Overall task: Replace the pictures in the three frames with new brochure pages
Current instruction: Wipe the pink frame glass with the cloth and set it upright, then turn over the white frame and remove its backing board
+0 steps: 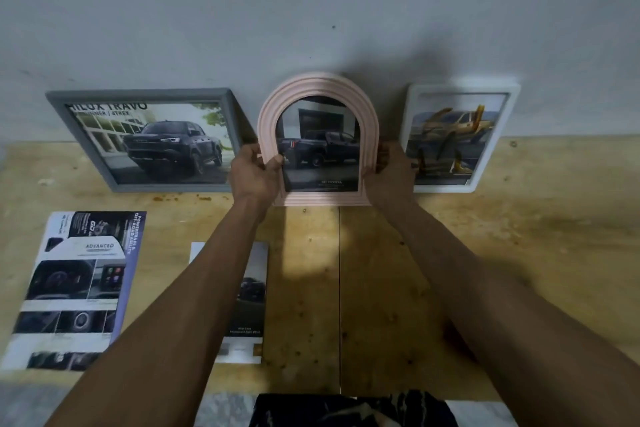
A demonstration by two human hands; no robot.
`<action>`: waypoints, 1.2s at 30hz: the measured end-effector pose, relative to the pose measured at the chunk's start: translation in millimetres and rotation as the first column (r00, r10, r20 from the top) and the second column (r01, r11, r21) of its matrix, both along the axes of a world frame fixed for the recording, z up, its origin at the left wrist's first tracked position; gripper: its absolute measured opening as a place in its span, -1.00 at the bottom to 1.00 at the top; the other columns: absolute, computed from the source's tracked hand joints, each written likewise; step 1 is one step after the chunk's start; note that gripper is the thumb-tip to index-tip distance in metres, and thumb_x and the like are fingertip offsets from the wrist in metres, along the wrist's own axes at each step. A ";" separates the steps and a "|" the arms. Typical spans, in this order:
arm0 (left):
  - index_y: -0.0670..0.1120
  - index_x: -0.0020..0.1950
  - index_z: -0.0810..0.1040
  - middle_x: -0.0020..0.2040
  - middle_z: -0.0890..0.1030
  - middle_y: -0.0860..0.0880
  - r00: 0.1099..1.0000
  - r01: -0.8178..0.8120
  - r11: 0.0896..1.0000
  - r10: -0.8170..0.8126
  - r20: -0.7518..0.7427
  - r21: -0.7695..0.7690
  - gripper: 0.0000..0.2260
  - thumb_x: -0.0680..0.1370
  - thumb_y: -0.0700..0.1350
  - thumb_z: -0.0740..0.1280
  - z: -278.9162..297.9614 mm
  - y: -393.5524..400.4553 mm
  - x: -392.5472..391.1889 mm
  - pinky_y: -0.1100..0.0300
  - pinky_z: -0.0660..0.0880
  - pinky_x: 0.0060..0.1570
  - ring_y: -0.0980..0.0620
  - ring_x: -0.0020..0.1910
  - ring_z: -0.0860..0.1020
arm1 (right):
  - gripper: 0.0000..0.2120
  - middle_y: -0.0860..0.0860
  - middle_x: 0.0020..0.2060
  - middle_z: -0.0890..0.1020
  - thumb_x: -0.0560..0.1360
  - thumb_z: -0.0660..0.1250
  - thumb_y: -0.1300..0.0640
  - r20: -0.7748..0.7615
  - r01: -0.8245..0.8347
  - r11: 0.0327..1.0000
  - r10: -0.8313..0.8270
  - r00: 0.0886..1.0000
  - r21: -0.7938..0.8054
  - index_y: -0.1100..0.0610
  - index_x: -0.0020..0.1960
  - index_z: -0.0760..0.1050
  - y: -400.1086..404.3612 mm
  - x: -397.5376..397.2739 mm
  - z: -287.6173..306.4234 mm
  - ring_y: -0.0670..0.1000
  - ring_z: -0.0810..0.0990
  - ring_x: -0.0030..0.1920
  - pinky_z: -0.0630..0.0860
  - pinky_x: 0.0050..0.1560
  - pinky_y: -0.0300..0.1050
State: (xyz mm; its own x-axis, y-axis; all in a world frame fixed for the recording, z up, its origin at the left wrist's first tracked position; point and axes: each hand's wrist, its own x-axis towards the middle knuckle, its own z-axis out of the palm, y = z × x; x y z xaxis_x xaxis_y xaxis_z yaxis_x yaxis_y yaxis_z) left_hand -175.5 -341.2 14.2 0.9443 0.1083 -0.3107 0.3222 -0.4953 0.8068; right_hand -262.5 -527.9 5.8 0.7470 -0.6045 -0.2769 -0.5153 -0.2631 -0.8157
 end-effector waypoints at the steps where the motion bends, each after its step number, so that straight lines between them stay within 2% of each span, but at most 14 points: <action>1: -0.11 0.21 0.55 0.09 0.69 -0.05 1.000 -0.002 1.000 0.002 -0.009 0.004 -0.73 0.54 -0.10 0.45 -1.9 -0.2 2.2 -0.06 0.59 0.15 -0.05 0.03 0.64 | -0.68 0.05 0.07 0.59 0.54 0.35 0.29 -0.009 -0.004 1.000 0.004 1.000 -0.015 0.18 0.26 0.41 0.0 1.4 -2.3 -0.04 0.57 -0.02 0.46 -0.18 -0.37; 5: -0.12 0.20 0.52 0.10 0.68 -0.07 0.999 0.009 1.000 -0.010 -0.035 -0.013 -0.75 0.55 -0.14 0.44 -7.9 -4.3 5.9 -0.01 0.59 0.15 -0.05 0.05 0.64 | -0.67 0.06 0.06 0.59 0.53 0.35 0.31 -0.039 0.003 1.000 -0.004 0.999 -0.019 0.18 0.26 0.40 -0.9 3.5 -12.1 -0.02 0.58 -0.01 0.45 -0.25 -0.40; 9: -0.15 0.24 0.52 0.13 0.67 -0.09 1.000 0.009 1.000 -0.009 -0.026 0.005 -0.73 0.56 -0.16 0.43 -8.5 -6.9 10.5 0.00 0.58 0.17 -0.04 0.05 0.63 | -0.68 0.11 0.07 0.61 0.52 0.36 0.30 -0.058 0.017 1.000 -0.018 0.998 -0.021 0.18 0.23 0.41 -0.5 10.4 -17.0 0.09 0.63 0.07 0.63 0.01 -0.07; 12: -0.16 0.25 0.52 0.11 0.67 -0.07 0.999 0.024 1.000 -0.023 -0.028 0.020 -0.71 0.56 -0.16 0.43 -9.8 -7.4 12.8 -0.02 0.57 0.19 -0.03 0.04 0.63 | -0.67 0.12 0.09 0.62 0.51 0.37 0.30 -0.074 0.016 0.999 -0.018 0.997 -0.031 0.20 0.24 0.40 -0.3 12.6 -17.5 0.09 0.62 0.08 0.61 0.06 -0.07; 16: -0.17 0.26 0.52 0.07 0.66 -0.05 0.999 0.035 0.998 -0.034 -0.014 0.046 -0.71 0.57 -0.15 0.42 -10.9 -7.3 14.3 0.04 0.56 0.17 0.01 -0.01 0.60 | -0.65 0.14 0.09 0.62 0.51 0.36 0.32 -0.085 0.020 0.999 -0.023 0.996 -0.045 0.20 0.26 0.40 1.2 14.1 -17.5 0.13 0.62 0.08 0.62 0.08 0.04; 20: -0.18 0.32 0.49 0.15 0.66 -0.09 0.999 0.044 0.997 -0.043 -0.021 0.063 -0.66 0.57 -0.14 0.41 -7.3 -8.4 13.3 0.04 0.55 0.19 0.00 0.04 0.59 | -0.66 0.15 0.09 0.61 0.51 0.35 0.32 -0.081 -0.002 0.995 -0.006 0.997 -0.103 0.22 0.26 0.39 4.9 12.9 -14.1 0.14 0.62 0.09 0.59 0.05 -0.06; 24: -0.20 0.46 0.38 0.26 0.61 -0.11 0.997 0.050 0.998 -0.048 -0.056 0.023 -0.47 0.55 -0.08 0.45 0.0 -6.6 4.6 0.02 0.51 0.29 -0.01 0.14 0.58 | -0.60 0.11 0.11 0.61 0.50 0.33 0.36 -0.054 0.039 0.992 -0.046 0.998 -0.116 0.18 0.30 0.40 10.3 4.6 -6.6 0.13 0.60 0.12 0.58 0.04 -0.11; 27: -0.21 0.47 0.36 0.30 0.59 -0.12 0.996 0.056 0.998 -0.055 -0.063 0.019 -0.44 0.55 -0.04 0.45 6.5 0.4 -9.4 -0.02 0.51 0.28 -0.07 0.24 0.56 | -0.53 0.10 0.22 0.57 0.51 0.31 0.38 -0.053 0.062 0.990 -0.069 0.996 -0.124 0.16 0.38 0.37 15.6 -10.0 1.3 0.09 0.55 0.20 0.37 -0.16 -0.55; 28: -0.21 0.47 0.35 0.30 0.57 -0.12 0.996 0.070 0.997 -0.068 -0.059 0.033 -0.44 0.55 -0.04 0.44 9.1 3.9 -16.2 -0.02 0.51 0.26 -0.09 0.24 0.55 | -0.52 0.10 0.24 0.55 0.52 0.32 0.36 -0.053 0.070 0.989 -0.077 0.996 -0.130 0.16 0.41 0.36 18.3 -17.1 4.0 0.09 0.54 0.21 0.32 -0.22 -0.59; 29: -0.21 0.46 0.36 0.29 0.57 -0.14 0.995 0.086 0.995 -0.085 -0.045 0.042 -0.45 0.55 -0.03 0.44 10.6 7.9 -22.7 -0.04 0.52 0.24 -0.10 0.24 0.54 | -0.51 0.11 0.25 0.54 0.52 0.34 0.33 -0.051 0.076 0.987 -0.084 0.995 -0.140 0.17 0.42 0.35 21.1 -23.8 6.0 0.10 0.54 0.21 0.33 -0.17 -0.56; 32: -0.18 0.42 0.39 0.27 0.56 -0.16 0.987 0.163 0.986 -0.163 0.007 0.035 -0.46 0.53 0.03 0.45 10.1 20.5 -43.2 -0.08 0.54 0.20 -0.12 0.22 0.55 | -0.58 0.11 0.17 0.59 0.54 0.34 0.21 -0.021 0.098 0.982 -0.102 0.995 -0.161 0.16 0.38 0.40 32.3 -44.8 10.3 0.11 0.59 0.12 0.48 0.00 -0.15; 33: -0.15 0.41 0.41 0.26 0.56 -0.14 0.979 0.204 0.978 -0.204 -0.002 0.037 -0.47 0.53 0.05 0.44 9.2 23.9 -49.8 -0.07 0.53 0.20 -0.11 0.21 0.55 | -0.62 0.10 0.12 0.62 0.54 0.34 0.17 -0.013 0.105 0.977 -0.109 0.994 -0.185 0.17 0.34 0.44 35.5 -53.3 11.8 0.10 0.61 0.08 0.50 0.02 -0.09; 36: -0.11 0.36 0.48 0.23 0.58 -0.10 0.946 0.323 0.945 -0.320 -0.051 0.055 -0.56 0.54 0.04 0.43 6.6 26.5 -70.6 0.01 0.52 0.19 -0.02 0.09 0.54 | -0.73 0.10 0.01 0.67 0.53 0.34 0.20 -0.020 0.095 0.971 -0.102 0.995 -0.221 0.20 0.22 0.54 39.2 -83.9 15.6 0.07 0.63 -0.01 0.49 0.02 -0.12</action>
State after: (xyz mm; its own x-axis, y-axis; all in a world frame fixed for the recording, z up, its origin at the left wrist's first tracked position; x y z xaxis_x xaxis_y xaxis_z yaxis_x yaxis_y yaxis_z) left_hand -246.1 -314.7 20.8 0.9186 -0.1787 -0.3524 0.1699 -0.6266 0.7606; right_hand -346.4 -488.8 21.5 0.6735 -0.7235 -0.1516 -0.5719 -0.3800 -0.7270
